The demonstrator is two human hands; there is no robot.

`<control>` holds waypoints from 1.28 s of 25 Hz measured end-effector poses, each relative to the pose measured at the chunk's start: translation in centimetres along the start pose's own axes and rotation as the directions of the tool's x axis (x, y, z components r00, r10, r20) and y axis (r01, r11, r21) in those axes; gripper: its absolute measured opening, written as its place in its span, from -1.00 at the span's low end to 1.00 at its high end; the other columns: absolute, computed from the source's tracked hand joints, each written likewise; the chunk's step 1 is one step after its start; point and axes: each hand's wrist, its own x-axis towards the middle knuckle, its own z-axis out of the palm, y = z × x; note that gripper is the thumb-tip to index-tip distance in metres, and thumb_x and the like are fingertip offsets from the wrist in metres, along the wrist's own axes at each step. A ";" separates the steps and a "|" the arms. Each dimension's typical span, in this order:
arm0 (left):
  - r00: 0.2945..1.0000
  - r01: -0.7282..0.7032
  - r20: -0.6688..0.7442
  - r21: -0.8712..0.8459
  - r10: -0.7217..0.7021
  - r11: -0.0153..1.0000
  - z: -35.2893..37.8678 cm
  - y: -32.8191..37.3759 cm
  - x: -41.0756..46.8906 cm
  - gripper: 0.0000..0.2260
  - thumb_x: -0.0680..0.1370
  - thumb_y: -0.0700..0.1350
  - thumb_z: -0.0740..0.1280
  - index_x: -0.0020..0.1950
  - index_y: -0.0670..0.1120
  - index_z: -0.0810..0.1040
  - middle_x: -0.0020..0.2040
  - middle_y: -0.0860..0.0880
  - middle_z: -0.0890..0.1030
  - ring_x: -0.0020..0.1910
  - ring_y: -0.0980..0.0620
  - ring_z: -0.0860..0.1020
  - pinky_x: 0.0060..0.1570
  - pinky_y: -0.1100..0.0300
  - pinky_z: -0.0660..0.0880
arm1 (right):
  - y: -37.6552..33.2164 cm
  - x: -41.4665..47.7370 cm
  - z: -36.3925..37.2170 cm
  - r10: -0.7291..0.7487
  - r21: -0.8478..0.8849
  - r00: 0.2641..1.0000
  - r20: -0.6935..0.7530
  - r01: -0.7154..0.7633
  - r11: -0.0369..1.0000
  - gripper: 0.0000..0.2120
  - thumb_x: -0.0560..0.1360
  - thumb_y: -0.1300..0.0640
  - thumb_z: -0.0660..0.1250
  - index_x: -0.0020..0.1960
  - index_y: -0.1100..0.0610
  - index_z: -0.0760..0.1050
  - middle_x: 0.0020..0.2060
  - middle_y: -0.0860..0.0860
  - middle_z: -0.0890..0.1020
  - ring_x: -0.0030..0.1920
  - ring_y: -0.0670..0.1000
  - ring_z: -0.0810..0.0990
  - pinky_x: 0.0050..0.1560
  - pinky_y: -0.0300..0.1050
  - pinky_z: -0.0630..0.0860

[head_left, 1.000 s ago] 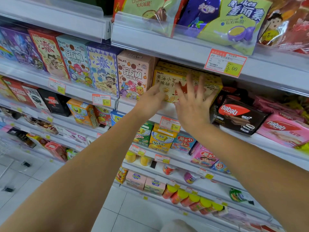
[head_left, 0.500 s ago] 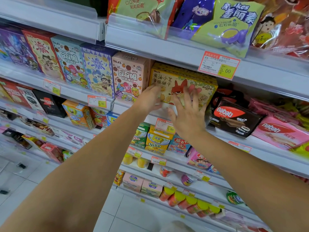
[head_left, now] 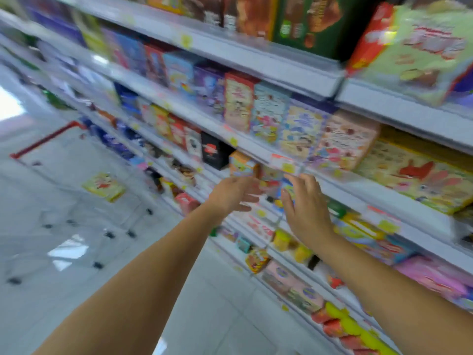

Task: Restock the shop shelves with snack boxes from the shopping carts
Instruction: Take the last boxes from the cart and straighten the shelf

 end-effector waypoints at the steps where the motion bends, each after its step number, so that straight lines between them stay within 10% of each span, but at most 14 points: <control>1: 0.999 0.020 -0.036 0.021 -0.019 1.000 -2.3 -0.8 -0.4 -0.76 0.65 -0.04 0.23 0.18 -0.13 0.59 0.08 -0.11 0.66 0.01 -0.06 0.64 0.10 0.02 0.56 | -1.1 0.0 1.4 0.024 0.037 0.999 0.039 -0.025 0.999 -0.59 0.60 -0.02 0.10 0.34 0.19 0.43 0.18 0.14 0.44 0.18 0.17 0.45 0.16 0.06 0.42; 16: 0.668 0.072 -0.670 -0.377 -0.325 0.923 -48.7 -8.8 4.7 -0.72 0.64 -0.08 0.19 0.26 -0.14 0.57 0.14 -0.14 0.64 0.02 -0.05 0.59 -0.04 0.12 0.55 | -31.4 22.8 38.1 -0.157 0.253 0.670 0.725 -0.047 0.966 -0.59 0.63 0.00 0.14 0.43 0.12 0.32 0.38 0.15 0.28 0.31 0.18 0.39 0.30 0.07 0.37; 28: 0.636 0.041 -0.588 -0.620 -0.499 0.783 -72.4 -12.1 23.9 -0.63 0.65 -0.06 0.22 0.42 -0.18 0.44 0.32 -0.07 0.50 0.33 -0.05 0.48 0.20 0.05 0.49 | -45.3 39.2 64.9 -0.007 0.075 0.442 0.897 -0.136 0.988 -0.53 0.61 -0.05 0.17 0.47 0.08 0.28 0.40 0.14 0.38 0.33 0.18 0.41 0.30 0.09 0.39; 32: 0.582 0.064 -0.492 -0.766 -0.647 0.640 -77.8 -15.4 32.1 -0.88 0.66 -0.08 0.20 0.11 -0.06 0.50 0.09 0.04 0.53 0.20 0.03 0.45 0.25 0.04 0.42 | -46.9 42.3 73.9 0.083 0.009 0.348 0.934 -0.252 0.968 -0.52 0.64 -0.02 0.14 0.52 0.06 0.19 0.46 0.11 0.31 0.31 0.15 0.45 0.17 -0.01 0.45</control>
